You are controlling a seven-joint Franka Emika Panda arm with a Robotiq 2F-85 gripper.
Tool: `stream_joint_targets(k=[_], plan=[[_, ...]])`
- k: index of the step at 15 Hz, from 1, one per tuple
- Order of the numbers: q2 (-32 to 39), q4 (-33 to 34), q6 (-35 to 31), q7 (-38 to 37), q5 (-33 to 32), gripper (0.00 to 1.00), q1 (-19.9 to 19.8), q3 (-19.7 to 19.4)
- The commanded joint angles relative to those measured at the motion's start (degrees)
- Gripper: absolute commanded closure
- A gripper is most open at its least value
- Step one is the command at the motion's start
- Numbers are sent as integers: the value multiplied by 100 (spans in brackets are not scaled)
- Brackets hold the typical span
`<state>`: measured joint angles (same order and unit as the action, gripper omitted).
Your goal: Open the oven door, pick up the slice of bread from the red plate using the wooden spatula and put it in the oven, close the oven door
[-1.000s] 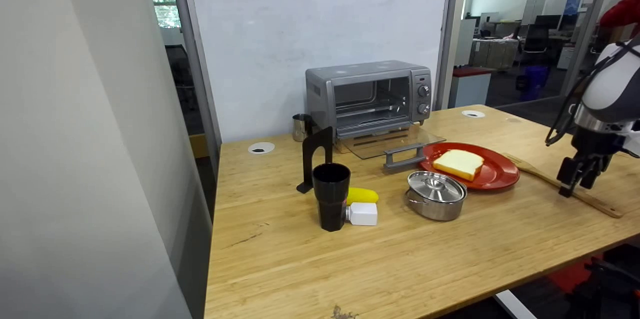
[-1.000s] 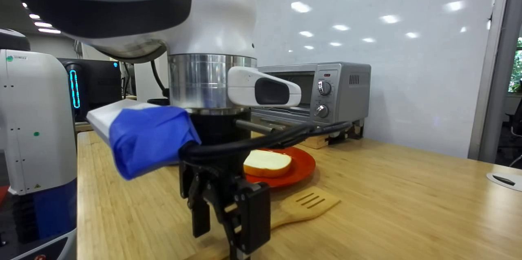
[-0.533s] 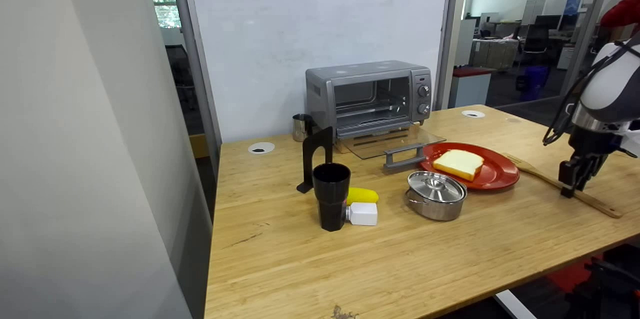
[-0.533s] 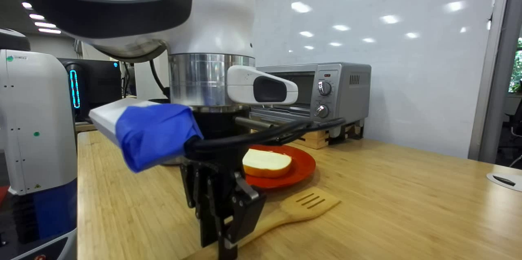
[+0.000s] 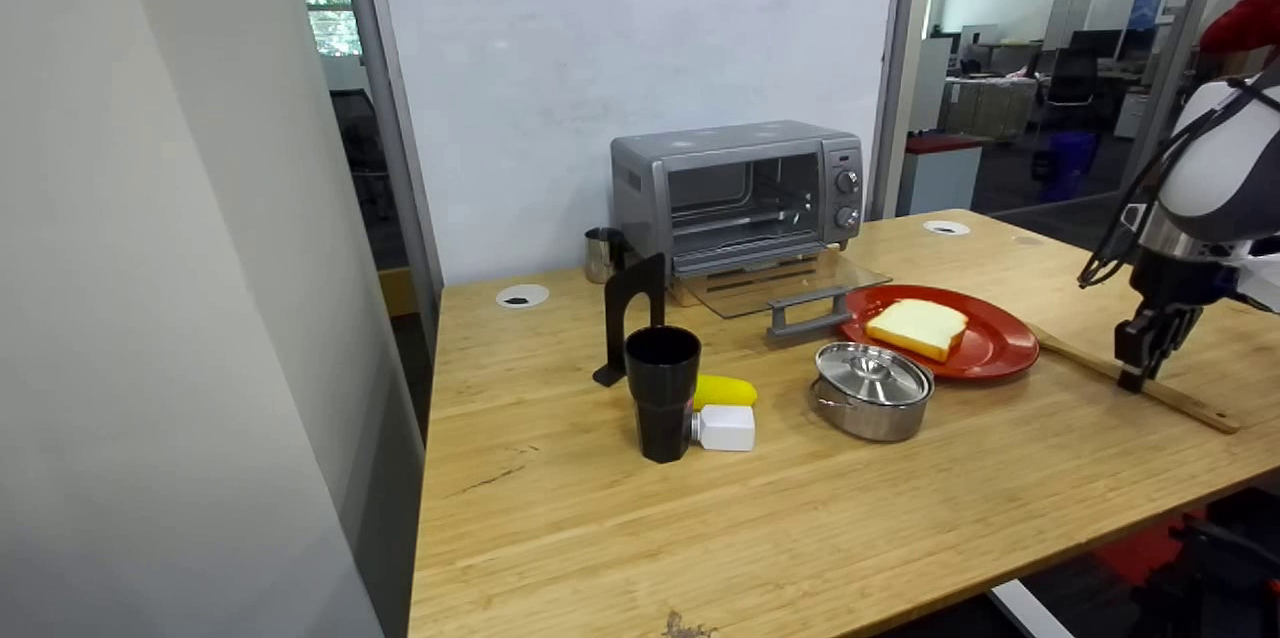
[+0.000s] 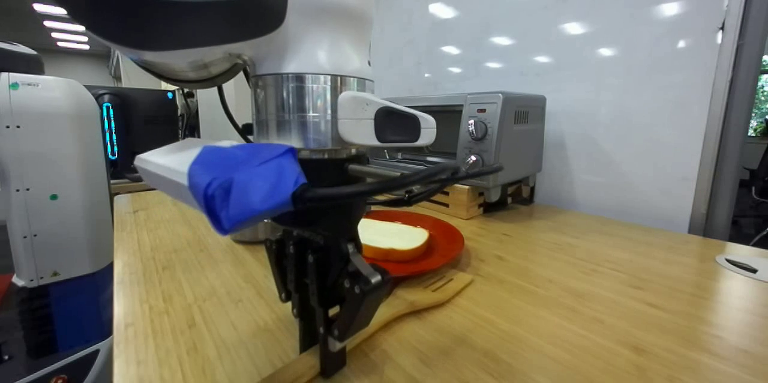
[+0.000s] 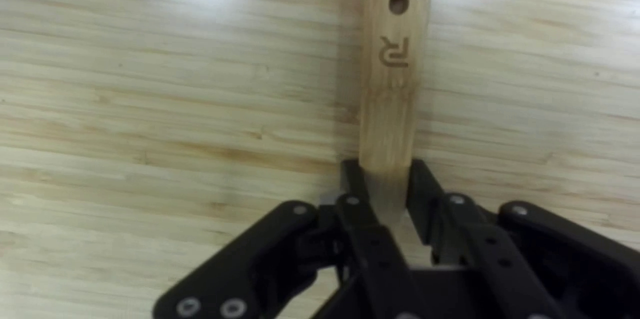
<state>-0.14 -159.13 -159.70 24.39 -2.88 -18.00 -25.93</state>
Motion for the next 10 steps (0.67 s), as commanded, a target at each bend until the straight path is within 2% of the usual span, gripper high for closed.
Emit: stream_joint_targets(k=[1,4,10], plan=[[-592,20,870,28,-570,94,-164,156],[-1311,-124,1681,-213,-1331,94,-268,239],[-2155,0,3503,-144,-1679,94,-403,320]])
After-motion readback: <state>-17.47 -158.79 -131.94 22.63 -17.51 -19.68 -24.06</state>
